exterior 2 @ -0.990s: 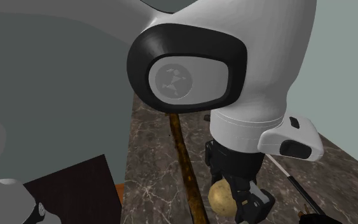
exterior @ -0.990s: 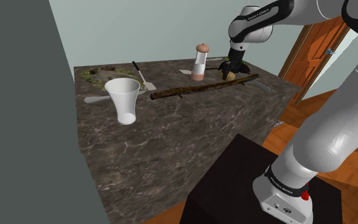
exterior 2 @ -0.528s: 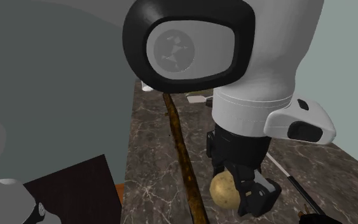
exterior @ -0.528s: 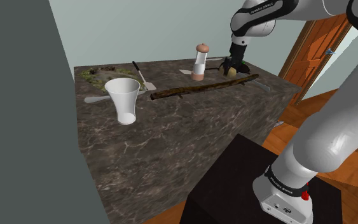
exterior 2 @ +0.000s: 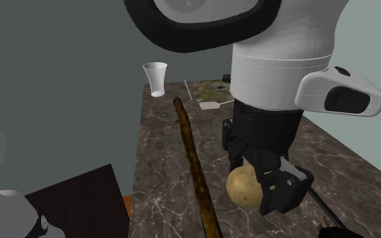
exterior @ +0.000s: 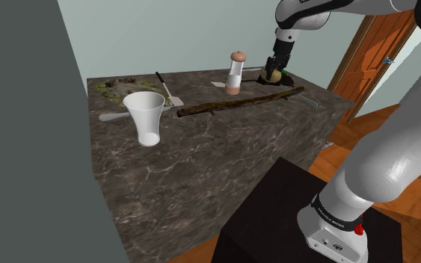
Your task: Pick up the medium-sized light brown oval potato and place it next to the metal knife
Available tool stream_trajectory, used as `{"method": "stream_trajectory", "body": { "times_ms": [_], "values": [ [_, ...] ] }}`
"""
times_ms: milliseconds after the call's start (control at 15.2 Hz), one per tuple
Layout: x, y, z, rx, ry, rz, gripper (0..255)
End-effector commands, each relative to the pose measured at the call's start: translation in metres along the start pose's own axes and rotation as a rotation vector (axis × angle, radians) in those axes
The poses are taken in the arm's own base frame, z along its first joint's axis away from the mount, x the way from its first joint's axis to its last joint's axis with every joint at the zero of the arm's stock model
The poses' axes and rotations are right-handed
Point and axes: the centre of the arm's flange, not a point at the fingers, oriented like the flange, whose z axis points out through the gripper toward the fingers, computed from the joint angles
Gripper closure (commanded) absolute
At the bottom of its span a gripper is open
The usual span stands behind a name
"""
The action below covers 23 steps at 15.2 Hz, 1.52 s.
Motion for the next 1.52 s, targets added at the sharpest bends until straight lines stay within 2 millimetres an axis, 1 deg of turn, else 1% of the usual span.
{"method": "stream_trajectory", "body": {
  "times_ms": [0,660,1452],
  "values": [
    [0.000,-0.001,-0.010,0.000,0.000,0.000,255],
    [0.002,0.001,-0.062,0.000,0.000,0.000,255],
    [0.042,-0.152,-0.066,0.000,0.000,0.000,255]
  ]
}}
